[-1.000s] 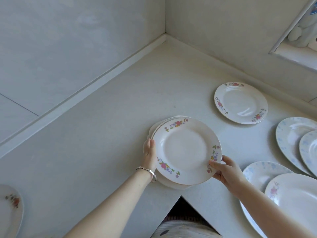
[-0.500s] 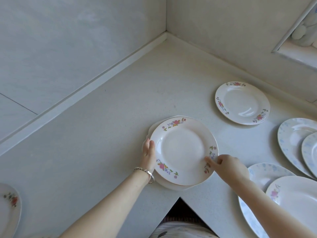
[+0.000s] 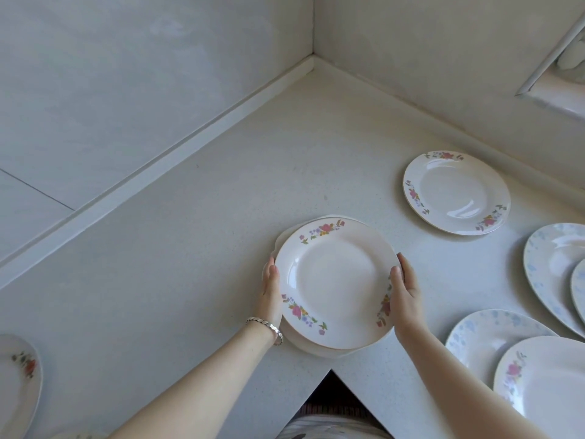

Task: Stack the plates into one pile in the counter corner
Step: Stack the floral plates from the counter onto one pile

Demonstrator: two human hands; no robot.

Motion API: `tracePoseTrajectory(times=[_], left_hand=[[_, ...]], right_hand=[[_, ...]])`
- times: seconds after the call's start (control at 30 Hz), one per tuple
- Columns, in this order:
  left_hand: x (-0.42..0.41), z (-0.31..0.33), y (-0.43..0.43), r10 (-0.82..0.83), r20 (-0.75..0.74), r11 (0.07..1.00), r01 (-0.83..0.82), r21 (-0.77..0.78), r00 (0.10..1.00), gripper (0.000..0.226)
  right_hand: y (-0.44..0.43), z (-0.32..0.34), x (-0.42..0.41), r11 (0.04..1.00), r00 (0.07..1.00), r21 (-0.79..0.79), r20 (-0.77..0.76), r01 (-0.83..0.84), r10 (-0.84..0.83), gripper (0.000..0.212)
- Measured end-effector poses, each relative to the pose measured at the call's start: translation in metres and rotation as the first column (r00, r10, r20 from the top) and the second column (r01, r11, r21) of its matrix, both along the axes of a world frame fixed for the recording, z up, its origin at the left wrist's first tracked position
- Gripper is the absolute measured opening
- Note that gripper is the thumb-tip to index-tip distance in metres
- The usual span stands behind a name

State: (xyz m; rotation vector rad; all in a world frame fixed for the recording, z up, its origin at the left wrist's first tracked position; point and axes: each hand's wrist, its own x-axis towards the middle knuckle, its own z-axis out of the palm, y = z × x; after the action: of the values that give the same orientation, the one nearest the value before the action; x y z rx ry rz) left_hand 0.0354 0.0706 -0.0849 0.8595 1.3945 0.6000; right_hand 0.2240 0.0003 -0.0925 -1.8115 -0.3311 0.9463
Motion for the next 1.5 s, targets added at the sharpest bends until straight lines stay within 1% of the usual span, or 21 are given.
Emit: tracePoseTrajectory(times=[0.17,0.27,0.4,0.47,0.5,0.53,0.57,0.6,0.63,0.7,0.73,0.77,0.8,0.87,0.9,1.03,1.17,1.23,1.3,1.4,1.5], left_hand=[[0.003,0.004,0.002,0.012,-0.035,1.000,-0.011,0.015,0.999,0.049],[0.006,0.007,0.002,-0.017,-0.109,0.998,0.024,0.063,0.994,0.048],[0.006,0.010,0.004,-0.064,-0.170,0.994,0.078,0.076,0.983,0.051],[0.005,0.013,0.006,-0.109,-0.181,0.992,0.119,0.049,0.977,0.052],[0.004,0.016,0.007,-0.125,-0.192,0.991,0.133,0.033,0.974,0.052],[0.001,0.018,0.007,-0.130,-0.213,0.990,0.137,0.018,0.968,0.052],[-0.003,0.020,0.008,-0.127,-0.257,0.991,0.136,0.016,0.958,0.053],[-0.008,0.021,0.007,-0.122,-0.324,0.990,0.139,0.030,0.938,0.053],[-0.017,0.021,0.005,-0.124,-0.407,0.987,0.156,0.047,0.905,0.052],[-0.038,0.023,-0.002,-0.133,-0.594,0.976,0.208,0.059,0.793,0.036],[-0.052,0.024,-0.007,-0.136,-0.666,0.972,0.228,0.052,0.733,0.026],[-0.068,0.026,-0.013,-0.135,-0.716,0.971,0.235,0.041,0.685,0.020],[-0.086,0.028,-0.020,-0.123,-0.749,0.974,0.223,0.033,0.651,0.022],[-0.124,0.030,-0.036,-0.075,-0.779,0.989,0.145,0.021,0.623,0.029],[-0.146,0.030,-0.045,-0.043,-0.788,0.996,0.090,0.016,0.614,0.027],[-0.237,0.030,-0.096,0.030,-0.814,0.995,-0.096,-0.032,0.580,0.023],[-0.325,0.029,-0.153,0.081,-0.825,0.972,-0.227,-0.058,0.559,0.023],[-0.362,0.026,-0.172,0.120,-0.813,0.962,-0.270,-0.048,0.570,0.025],[-0.396,0.023,-0.185,0.153,-0.798,0.954,-0.298,-0.035,0.583,0.024],[-0.437,0.019,-0.197,0.149,-0.794,0.956,-0.292,-0.037,0.589,0.023],[-0.468,0.014,-0.205,0.142,-0.787,0.962,-0.271,-0.033,0.601,0.023]], right_hand=[[0.005,-0.003,-0.003,0.998,0.999,0.019,-0.005,0.054,-0.054,0.042],[0.006,-0.005,0.000,0.998,0.998,0.023,-0.021,0.066,-0.066,0.041],[0.004,-0.004,0.003,1.000,1.000,-0.008,0.022,0.011,-0.011,0.041],[0.003,0.000,0.006,0.995,0.996,-0.076,0.067,-0.059,0.064,0.041],[0.003,0.003,0.008,0.982,0.981,-0.142,0.127,-0.126,0.145,0.040],[0.004,0.009,0.010,0.942,0.938,-0.258,0.212,-0.216,0.273,0.039],[0.005,0.015,0.011,0.863,0.850,-0.409,0.300,-0.296,0.434,0.041],[0.007,0.022,0.010,0.759,0.721,-0.555,0.365,-0.340,0.589,0.047],[0.009,0.031,0.008,0.676,0.586,-0.645,0.409,-0.357,0.699,0.053],[0.015,0.052,-0.003,0.613,0.365,-0.679,0.495,-0.404,0.788,0.054],[0.019,0.059,-0.011,0.588,0.289,-0.672,0.513,-0.450,0.808,0.050],[0.025,0.067,-0.022,0.544,0.236,-0.666,0.500,-0.510,0.833,0.046],[0.031,0.073,-0.034,0.484,0.207,-0.656,0.456,-0.579,0.865,0.042],[0.041,0.082,-0.067,0.340,0.140,-0.647,0.341,-0.683,0.930,0.035],[0.045,0.084,-0.086,0.286,0.100,-0.647,0.309,-0.707,0.946,0.031],[0.046,0.083,-0.175,0.153,-0.081,-0.660,0.310,-0.736,0.947,0.031],[0.031,0.070,-0.276,0.000,-0.188,-0.622,0.237,-0.783,0.953,0.033],[0.019,0.059,-0.325,-0.065,-0.216,-0.598,0.185,-0.799,0.959,0.035],[0.004,0.047,-0.369,-0.106,-0.207,-0.577,0.112,-0.810,0.972,0.042],[-0.012,0.024,-0.419,-0.070,-0.088,-0.554,0.006,-0.830,0.996,0.050],[-0.020,0.006,-0.441,0.011,0.042,-0.575,-0.041,-0.818,0.998,0.028]])
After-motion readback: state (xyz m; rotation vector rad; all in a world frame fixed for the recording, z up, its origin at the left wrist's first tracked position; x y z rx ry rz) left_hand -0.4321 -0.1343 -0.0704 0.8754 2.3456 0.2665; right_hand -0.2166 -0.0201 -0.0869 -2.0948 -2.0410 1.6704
